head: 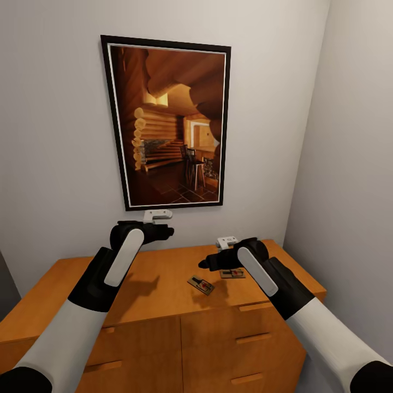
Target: Take the four mousetraps from the cabinet in the bathroom and place them on the bathroom floor. Make sure all four end up on the same floor surface, and ensure that at least two of them are either under or directly next to the same bathroom sink.
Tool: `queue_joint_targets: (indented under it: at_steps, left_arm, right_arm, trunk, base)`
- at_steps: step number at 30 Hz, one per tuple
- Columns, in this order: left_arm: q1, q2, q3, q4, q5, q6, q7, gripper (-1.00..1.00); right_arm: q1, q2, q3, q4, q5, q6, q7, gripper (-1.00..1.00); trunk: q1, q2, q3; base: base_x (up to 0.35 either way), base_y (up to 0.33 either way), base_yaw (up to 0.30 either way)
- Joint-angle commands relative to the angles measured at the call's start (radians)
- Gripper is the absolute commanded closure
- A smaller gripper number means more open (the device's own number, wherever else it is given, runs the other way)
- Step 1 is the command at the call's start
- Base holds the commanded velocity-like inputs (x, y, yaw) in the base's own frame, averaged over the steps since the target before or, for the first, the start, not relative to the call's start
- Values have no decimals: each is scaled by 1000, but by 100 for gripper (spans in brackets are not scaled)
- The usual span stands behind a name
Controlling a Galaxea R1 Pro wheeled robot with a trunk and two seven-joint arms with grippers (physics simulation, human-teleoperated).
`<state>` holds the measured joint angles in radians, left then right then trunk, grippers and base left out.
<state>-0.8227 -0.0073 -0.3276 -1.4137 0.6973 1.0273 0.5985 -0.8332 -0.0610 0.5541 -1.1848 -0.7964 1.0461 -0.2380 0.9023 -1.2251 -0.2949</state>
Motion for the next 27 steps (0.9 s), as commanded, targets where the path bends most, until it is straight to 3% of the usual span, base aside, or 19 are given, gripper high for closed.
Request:
queue_joint_targets:
  at_steps: [1,27]
  left_arm:
    - [-1,0,-1,-1,10,2,10,-100]
    - [-1,0,-1,-1,7,2,10,-100]
  right_arm:
    - [-1,-1,3,-1,-10,1,-10,-100]
    - [-1,0,6,-15,-9,1,-17,-100]
  trunk:
    - [0,-1,-1]
    - [0,-1,-1]
  base:
    - [0,0,0]
    - [0,0,0]
